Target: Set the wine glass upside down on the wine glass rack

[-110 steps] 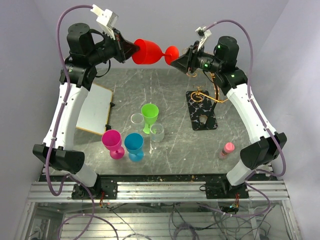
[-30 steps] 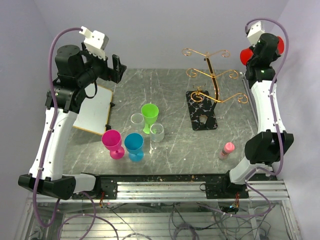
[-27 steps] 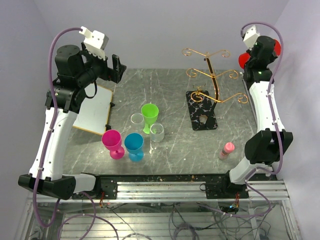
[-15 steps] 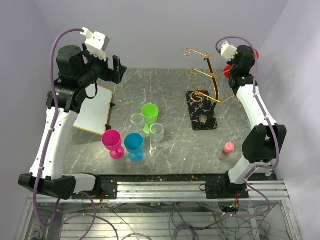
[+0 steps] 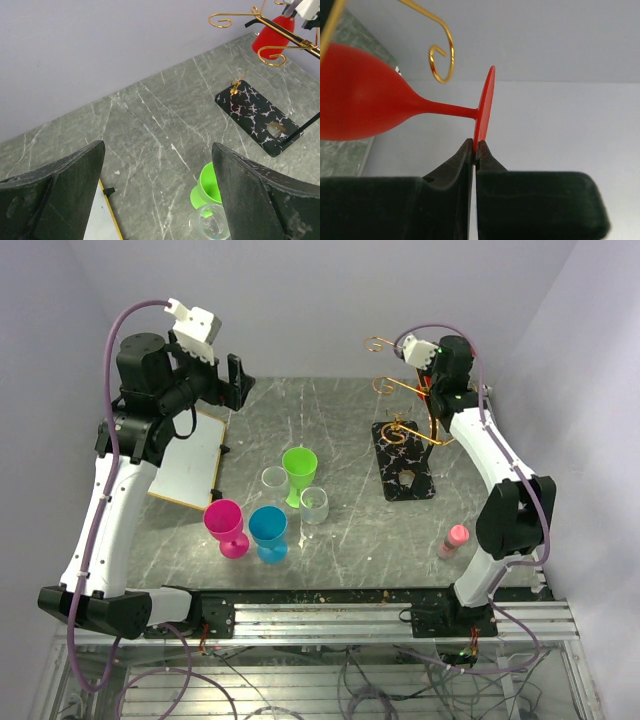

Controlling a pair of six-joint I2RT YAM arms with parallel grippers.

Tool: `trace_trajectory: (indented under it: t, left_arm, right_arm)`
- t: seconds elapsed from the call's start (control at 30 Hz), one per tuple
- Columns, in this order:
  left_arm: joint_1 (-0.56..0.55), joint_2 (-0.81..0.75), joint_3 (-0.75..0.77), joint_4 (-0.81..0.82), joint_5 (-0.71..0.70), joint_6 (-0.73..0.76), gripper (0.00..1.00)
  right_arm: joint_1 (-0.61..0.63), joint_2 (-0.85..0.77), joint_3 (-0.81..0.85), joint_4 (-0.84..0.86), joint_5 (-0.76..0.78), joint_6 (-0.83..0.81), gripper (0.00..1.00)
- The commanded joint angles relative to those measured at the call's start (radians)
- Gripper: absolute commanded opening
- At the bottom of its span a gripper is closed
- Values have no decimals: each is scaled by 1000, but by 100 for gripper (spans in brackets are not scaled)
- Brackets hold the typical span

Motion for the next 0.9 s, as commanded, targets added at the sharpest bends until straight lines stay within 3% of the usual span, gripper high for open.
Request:
trace_trajectory:
  t: [0.0, 0.87]
  left_arm:
    - [8, 2, -8, 16, 34, 0, 98]
    - [8, 19, -31, 39, 67, -6, 99]
  right_arm:
    - [25, 31, 24, 55, -4, -35, 0]
    - [38, 209, 180, 123, -4, 25, 0]
